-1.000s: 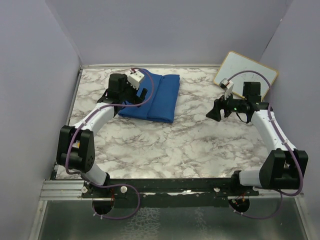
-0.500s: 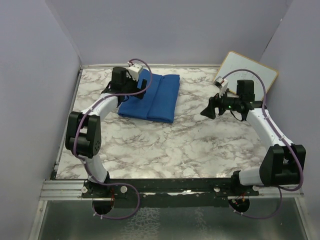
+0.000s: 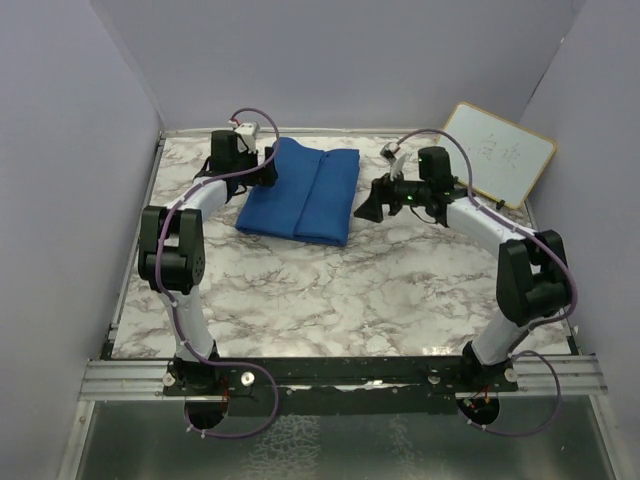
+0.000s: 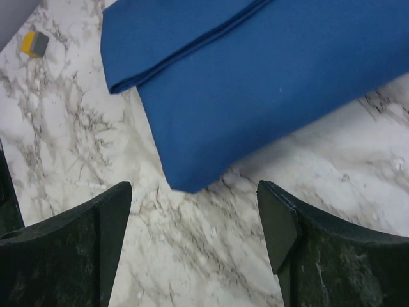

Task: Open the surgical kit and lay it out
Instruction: Open the surgical kit at the center of the board.

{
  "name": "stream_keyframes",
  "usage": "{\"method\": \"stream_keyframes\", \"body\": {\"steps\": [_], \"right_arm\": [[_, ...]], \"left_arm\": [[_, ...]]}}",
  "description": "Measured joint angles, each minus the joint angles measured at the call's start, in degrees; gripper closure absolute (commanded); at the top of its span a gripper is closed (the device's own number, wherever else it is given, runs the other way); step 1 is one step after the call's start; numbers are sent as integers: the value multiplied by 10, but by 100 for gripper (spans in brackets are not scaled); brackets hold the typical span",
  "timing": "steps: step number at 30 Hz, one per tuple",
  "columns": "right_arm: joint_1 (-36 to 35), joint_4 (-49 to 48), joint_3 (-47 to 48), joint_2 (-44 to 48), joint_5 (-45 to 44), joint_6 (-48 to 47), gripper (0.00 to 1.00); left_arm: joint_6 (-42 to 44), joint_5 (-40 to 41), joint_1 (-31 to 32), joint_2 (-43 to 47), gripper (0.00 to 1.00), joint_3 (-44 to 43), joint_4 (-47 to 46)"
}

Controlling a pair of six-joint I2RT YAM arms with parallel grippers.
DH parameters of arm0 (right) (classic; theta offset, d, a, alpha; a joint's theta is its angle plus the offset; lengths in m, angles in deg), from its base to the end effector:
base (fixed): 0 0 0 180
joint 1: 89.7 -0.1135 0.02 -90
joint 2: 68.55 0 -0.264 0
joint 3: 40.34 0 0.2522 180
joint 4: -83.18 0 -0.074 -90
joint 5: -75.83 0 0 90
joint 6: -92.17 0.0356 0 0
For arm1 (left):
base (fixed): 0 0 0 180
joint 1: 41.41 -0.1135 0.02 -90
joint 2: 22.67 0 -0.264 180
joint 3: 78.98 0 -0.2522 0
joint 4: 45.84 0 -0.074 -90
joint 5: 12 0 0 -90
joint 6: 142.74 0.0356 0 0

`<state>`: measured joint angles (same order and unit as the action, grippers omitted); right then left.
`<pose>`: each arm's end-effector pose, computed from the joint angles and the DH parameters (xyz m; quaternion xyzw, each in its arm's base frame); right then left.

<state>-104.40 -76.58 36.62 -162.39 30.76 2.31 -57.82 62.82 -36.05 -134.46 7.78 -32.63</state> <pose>0.3400 0.1152 0.2438 -0.2736 0.7992 0.3924 0.3638 0.4464 -0.0512 0.2214 0.0664 0.8658 -0.1588 0.4699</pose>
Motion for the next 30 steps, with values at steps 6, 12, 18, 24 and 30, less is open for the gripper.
{"method": "stream_keyframes", "body": {"steps": [6, 12, 18, 24, 30], "right_arm": [[-53, -39, 67, -97, -39, 58, 20], [-74, -35, 113, -171, -66, 82, 23], [-76, -30, 137, -208, -64, 90, 36], [-73, -20, 136, -208, -53, 65, 43], [-71, 15, 112, -183, -41, 7, 47]], "left_arm": [[-42, -10, -3, -12, 4, 0, -6], [-80, -37, -13, -40, 1, 0, -8], [-106, -96, -22, -58, 4, -4, -1], [-109, -150, -23, -58, 6, 7, 5], [-97, -184, -18, -19, 5, 73, 6]]}}
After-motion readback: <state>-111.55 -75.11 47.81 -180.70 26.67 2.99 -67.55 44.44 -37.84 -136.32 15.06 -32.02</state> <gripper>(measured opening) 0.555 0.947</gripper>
